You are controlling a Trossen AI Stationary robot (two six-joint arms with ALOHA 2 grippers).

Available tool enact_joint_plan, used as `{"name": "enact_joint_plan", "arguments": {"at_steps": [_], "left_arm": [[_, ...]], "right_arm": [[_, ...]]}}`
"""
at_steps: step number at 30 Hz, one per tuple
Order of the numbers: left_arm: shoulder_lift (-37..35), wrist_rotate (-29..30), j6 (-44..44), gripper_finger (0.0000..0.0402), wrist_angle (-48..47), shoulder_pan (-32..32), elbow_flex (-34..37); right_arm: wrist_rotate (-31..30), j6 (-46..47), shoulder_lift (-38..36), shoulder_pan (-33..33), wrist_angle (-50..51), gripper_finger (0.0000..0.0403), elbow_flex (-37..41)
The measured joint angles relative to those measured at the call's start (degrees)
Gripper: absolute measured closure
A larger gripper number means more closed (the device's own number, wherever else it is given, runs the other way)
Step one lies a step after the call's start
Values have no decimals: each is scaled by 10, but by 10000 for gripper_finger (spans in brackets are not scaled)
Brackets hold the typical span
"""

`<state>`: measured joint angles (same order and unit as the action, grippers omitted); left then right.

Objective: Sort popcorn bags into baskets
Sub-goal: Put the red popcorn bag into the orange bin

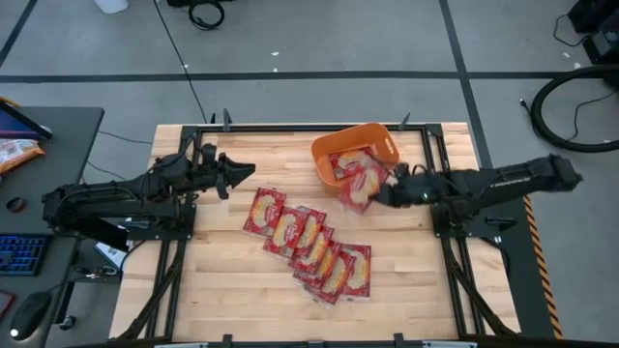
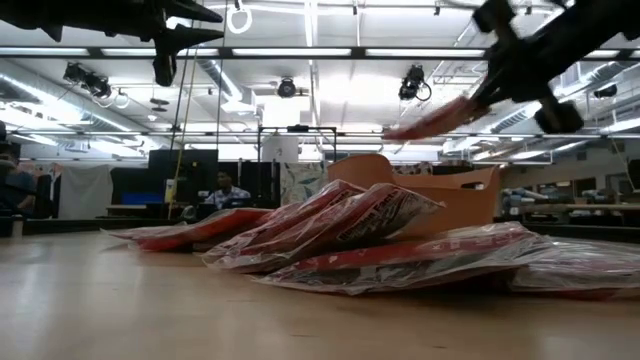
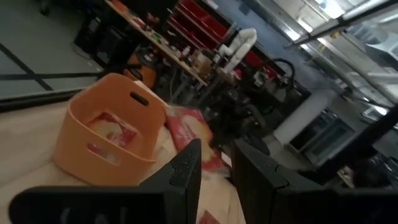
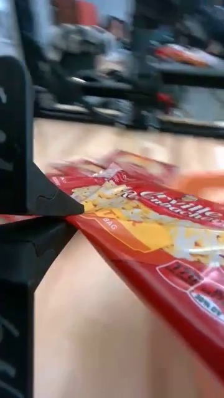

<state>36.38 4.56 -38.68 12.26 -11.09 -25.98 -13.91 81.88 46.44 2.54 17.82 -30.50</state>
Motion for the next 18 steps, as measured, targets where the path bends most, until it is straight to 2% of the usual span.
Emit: {"name": "enact_joint_plan", "arguments": {"at_steps": [8,13,16,18], "left_arm": [[0,23,-1,308,6,0,0],[0,33,-1,308,5,0,0],[0,33,-1,308,3,0,0],[0,30,-1,308,-9,1,0]], "right_arm": [[22,-72,43,-196,-46,398,0],[55,-99,119,-277,-87,396,0],[95,-121,173,-308,-138,385,0],[150,-139,201,-327,-171,368,0]]}}
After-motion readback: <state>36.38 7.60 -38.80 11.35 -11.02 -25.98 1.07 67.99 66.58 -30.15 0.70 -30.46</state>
